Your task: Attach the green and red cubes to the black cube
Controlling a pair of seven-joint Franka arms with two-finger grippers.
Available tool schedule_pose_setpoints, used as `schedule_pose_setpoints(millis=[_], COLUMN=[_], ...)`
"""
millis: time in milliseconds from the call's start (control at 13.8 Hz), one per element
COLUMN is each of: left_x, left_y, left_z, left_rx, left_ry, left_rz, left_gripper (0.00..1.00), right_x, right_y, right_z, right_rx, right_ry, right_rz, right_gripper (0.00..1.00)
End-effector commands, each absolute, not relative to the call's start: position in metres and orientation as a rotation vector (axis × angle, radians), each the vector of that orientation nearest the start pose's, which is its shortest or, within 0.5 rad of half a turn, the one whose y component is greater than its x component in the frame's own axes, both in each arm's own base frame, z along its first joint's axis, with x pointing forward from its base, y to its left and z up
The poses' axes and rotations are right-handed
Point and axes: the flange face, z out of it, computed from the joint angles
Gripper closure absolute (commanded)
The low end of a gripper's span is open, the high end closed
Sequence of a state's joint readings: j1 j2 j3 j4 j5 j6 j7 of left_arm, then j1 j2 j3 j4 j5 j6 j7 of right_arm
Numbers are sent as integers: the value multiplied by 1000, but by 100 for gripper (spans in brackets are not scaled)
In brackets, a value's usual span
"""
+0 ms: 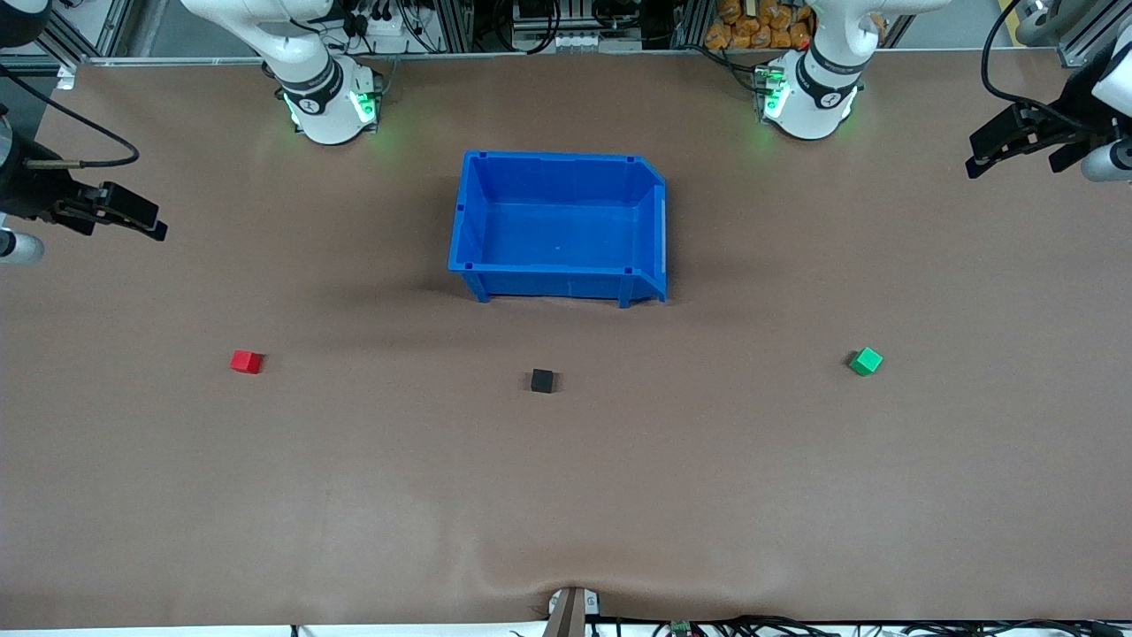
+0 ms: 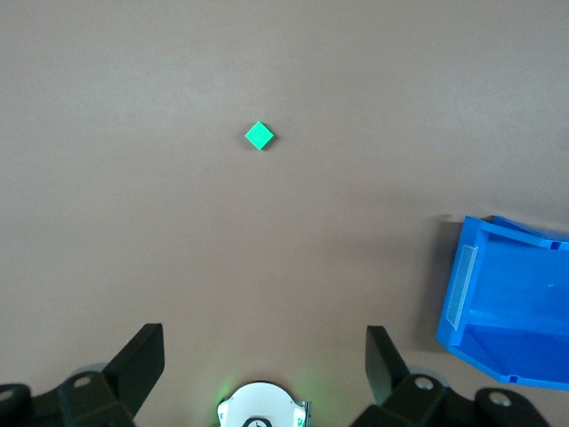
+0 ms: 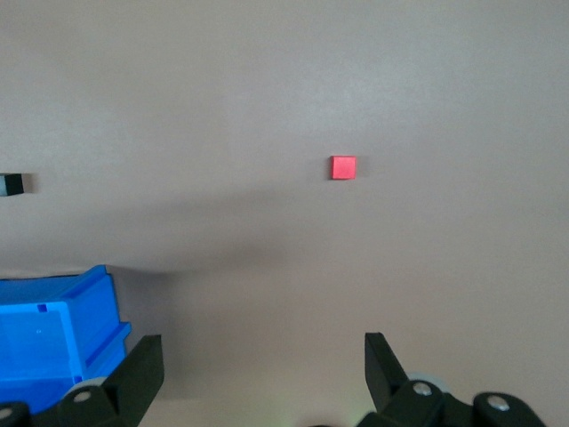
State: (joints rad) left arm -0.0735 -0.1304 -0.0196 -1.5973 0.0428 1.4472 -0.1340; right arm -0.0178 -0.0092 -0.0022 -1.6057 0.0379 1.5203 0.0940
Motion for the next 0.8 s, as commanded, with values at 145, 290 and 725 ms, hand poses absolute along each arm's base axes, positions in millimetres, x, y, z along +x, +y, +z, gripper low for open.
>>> schedule_pose_setpoints(millis=[145, 290, 725], left_x=[498, 500, 501], left_y=[-41, -42, -42], left_z=[671, 668, 665], left_rx=[-3076, -3074, -3073], left_ry=[-62, -73, -75], left_rz=[51, 62, 71], left_gripper=[0, 0, 0], right_x=[562, 568, 572], right_y=[-11, -4, 12], right_z=[590, 603, 608], right_rx=[-3103, -3118, -3126], right_ry=[190, 169, 118], right_rz=[107, 28, -23], right_gripper=[0, 0, 0])
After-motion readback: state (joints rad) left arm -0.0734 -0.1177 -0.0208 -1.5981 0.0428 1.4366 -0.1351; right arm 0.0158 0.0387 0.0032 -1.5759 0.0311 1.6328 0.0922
